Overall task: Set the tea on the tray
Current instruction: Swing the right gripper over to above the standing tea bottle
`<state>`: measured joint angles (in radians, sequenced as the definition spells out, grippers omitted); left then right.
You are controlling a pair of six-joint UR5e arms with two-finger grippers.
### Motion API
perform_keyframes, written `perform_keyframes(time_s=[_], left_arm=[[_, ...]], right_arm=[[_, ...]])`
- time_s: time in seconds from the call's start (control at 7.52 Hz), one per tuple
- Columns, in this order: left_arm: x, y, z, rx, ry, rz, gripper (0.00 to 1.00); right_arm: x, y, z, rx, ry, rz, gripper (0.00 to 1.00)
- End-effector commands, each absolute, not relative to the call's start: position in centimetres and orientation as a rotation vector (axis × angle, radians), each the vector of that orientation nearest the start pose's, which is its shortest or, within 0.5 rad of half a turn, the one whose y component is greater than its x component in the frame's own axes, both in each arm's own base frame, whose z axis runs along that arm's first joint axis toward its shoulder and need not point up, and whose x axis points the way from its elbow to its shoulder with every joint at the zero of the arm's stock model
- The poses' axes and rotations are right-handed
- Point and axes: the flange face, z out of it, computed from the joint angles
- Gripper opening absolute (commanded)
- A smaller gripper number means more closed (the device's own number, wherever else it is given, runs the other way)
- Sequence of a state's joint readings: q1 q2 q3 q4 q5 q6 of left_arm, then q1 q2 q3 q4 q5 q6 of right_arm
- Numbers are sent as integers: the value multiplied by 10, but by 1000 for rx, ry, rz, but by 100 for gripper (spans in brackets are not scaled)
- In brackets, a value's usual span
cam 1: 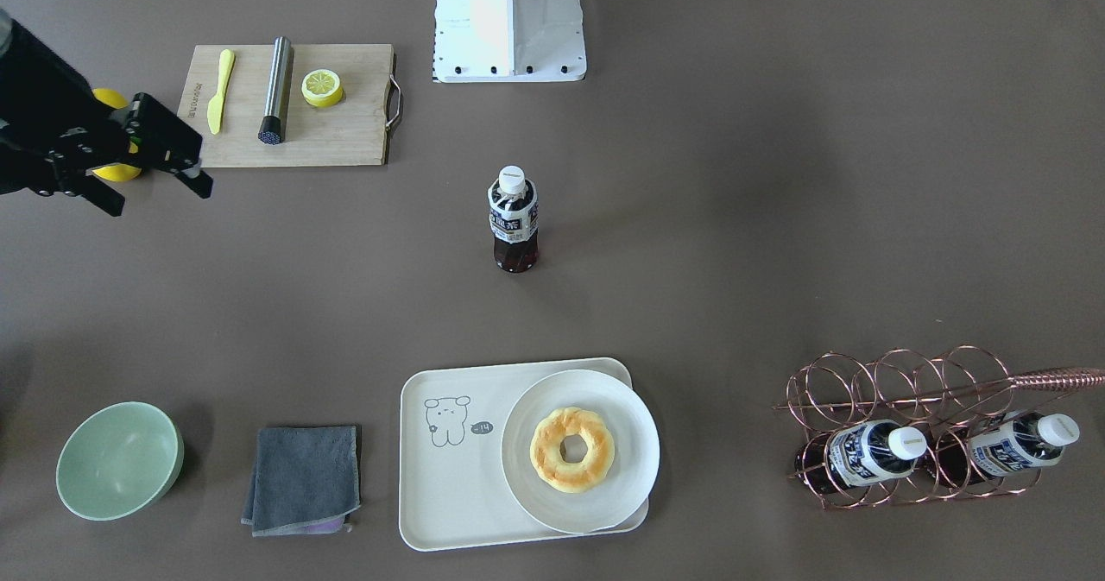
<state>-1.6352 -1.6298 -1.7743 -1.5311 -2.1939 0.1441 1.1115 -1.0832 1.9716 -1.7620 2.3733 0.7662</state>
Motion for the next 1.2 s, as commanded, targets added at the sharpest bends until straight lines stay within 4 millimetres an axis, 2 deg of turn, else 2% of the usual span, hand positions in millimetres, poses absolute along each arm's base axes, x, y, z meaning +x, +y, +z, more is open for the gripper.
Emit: perform_keyframes(time_s=[0.0,0.13,0.4,0.53,0.67,1.06], left_arm=[[-111,-512,544,276,596,139,98],[-111,-512,544,276,596,139,98],[-111,-512,545,274,596,140,98],[-111,-513,548,269,597,138,98],[-111,-514,553,260,598,135,98],[-111,-514,554,258,599,135,98]], right_arm=[[-283,-496,140,133,-976,21,100],[-310,-482,120,125,-985,43,100],[-366,-449,90,152,-896,16,100],[-393,-438,75,167,-850,0,100],[-420,-437,60,161,-809,-10,100],[-466,-406,60,185,-769,-60,100]])
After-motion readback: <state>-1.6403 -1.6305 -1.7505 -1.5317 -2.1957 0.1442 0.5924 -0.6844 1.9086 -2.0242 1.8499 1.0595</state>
